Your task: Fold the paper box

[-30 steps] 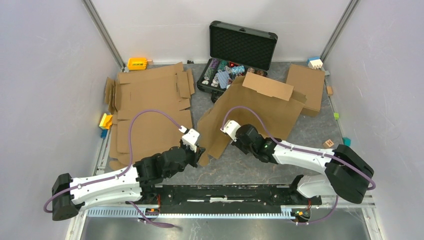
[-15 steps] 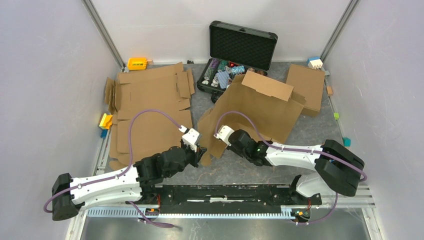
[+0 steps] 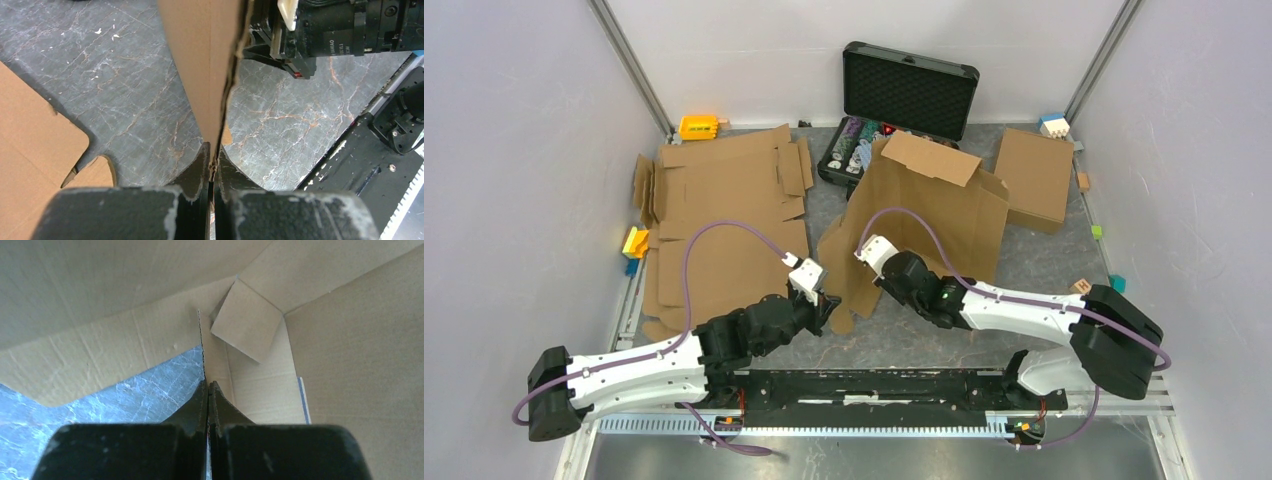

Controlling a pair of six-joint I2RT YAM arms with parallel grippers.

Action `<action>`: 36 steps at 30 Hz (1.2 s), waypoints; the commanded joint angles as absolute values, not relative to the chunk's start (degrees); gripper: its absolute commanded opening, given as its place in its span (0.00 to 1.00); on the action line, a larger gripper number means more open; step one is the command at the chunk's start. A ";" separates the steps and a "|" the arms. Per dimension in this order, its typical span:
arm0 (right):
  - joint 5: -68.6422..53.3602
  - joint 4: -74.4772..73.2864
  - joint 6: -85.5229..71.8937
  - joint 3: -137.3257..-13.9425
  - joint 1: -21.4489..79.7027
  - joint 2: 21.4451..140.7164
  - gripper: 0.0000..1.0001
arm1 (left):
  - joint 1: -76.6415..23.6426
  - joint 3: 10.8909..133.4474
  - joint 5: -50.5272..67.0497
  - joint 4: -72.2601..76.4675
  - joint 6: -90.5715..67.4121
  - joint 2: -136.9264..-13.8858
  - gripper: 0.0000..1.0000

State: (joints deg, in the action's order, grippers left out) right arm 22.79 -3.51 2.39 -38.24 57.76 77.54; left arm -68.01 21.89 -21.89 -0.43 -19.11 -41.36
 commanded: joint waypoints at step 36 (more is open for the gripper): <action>10.96 6.46 -16.73 -35.77 44.91 75.51 0.00 | -68.34 19.10 -14.06 3.16 -24.46 -43.42 0.02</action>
